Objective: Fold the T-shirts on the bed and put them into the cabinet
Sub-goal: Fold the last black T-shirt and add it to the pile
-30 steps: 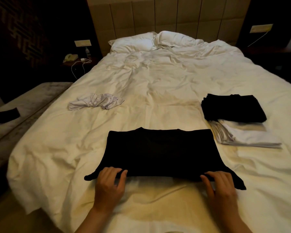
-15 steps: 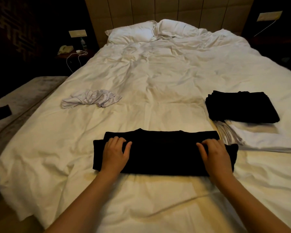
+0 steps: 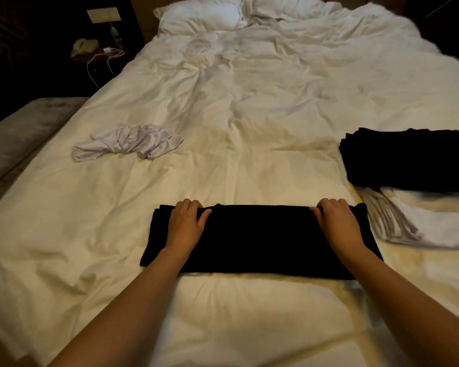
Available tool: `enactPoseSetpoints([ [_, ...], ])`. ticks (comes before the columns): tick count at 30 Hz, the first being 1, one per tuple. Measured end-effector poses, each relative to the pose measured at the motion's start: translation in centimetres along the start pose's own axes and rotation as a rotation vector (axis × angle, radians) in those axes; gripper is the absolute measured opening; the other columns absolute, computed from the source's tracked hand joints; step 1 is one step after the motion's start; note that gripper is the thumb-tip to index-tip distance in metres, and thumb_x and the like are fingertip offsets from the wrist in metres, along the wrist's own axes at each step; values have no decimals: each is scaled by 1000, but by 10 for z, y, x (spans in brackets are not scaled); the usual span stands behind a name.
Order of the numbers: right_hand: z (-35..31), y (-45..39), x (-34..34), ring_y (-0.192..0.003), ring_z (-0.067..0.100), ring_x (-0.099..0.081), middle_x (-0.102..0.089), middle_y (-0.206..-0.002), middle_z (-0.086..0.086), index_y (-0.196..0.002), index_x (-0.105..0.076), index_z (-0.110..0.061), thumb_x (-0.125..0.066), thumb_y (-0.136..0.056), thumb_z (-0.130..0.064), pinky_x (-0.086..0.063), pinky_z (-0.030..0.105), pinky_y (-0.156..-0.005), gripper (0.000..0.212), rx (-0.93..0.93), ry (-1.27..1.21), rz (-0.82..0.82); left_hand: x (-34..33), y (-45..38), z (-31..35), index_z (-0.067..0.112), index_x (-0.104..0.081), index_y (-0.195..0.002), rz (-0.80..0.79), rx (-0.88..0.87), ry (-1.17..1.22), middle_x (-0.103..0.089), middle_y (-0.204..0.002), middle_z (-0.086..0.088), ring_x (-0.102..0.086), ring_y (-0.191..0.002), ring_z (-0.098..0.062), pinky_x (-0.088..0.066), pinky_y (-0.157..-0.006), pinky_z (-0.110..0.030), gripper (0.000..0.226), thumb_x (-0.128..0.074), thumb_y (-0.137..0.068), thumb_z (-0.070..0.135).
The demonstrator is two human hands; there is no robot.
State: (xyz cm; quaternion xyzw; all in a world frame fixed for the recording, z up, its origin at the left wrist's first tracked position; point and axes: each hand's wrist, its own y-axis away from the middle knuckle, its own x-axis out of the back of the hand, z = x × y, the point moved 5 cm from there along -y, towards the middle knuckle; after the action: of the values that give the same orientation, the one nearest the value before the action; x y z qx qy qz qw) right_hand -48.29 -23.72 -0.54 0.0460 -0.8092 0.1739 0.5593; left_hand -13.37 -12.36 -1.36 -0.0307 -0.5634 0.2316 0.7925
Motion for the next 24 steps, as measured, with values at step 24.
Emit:
enactPoseSetpoints([
  [24, -8, 65, -22, -153, 17, 0, -12, -166, 0, -158, -14, -29, 12, -87, -75, 3, 41, -123, 89, 14, 157, -199, -3, 58, -10, 27, -1, -161, -312, 139, -266, 1, -168, -9, 7, -154, -25, 7, -125, -41, 98, 2, -82, 84],
])
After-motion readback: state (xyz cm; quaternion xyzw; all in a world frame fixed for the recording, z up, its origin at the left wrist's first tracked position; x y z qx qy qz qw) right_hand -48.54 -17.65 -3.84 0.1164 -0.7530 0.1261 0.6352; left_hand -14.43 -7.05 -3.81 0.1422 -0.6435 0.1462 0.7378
